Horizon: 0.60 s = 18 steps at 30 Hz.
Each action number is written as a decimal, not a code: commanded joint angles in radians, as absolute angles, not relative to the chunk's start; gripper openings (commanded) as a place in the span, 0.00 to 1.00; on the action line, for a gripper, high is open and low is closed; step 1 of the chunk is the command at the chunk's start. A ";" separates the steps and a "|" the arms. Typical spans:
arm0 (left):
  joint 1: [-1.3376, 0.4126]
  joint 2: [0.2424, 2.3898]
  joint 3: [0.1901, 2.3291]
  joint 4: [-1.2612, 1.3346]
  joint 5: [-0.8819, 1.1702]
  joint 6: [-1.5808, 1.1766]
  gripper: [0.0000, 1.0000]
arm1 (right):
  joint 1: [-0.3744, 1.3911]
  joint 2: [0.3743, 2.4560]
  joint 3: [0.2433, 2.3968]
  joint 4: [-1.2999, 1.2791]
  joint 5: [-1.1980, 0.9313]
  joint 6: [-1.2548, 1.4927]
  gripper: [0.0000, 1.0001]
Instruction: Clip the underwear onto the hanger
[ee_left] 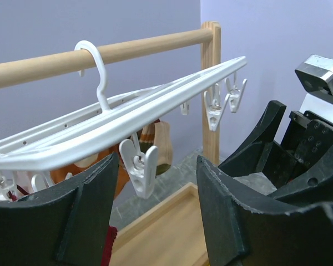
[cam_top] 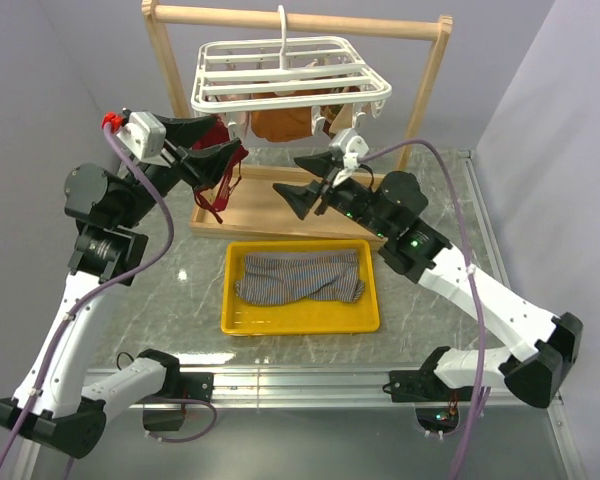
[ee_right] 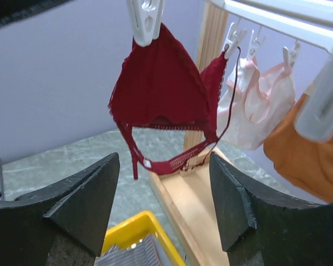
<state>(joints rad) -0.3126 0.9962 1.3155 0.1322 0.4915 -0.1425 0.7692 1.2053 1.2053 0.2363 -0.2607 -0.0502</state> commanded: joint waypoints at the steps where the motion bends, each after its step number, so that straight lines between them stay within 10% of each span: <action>1: -0.311 1.020 1.344 0.216 0.491 -0.100 0.63 | 0.798 1.242 1.282 0.359 -0.199 -0.083 0.72; 8: -0.310 1.060 1.381 0.221 0.515 -0.094 0.56 | 0.810 1.311 1.327 0.423 -0.172 -0.083 0.72; 18: -0.310 1.055 1.382 0.207 0.529 -0.130 0.20 | 0.810 1.410 1.385 0.538 -0.238 -0.052 0.73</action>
<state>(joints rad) -0.3126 1.0706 1.3491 0.1749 0.5079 -0.1181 0.8028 1.3876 1.3174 0.4309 -0.2043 -0.0673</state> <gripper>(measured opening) 0.229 0.721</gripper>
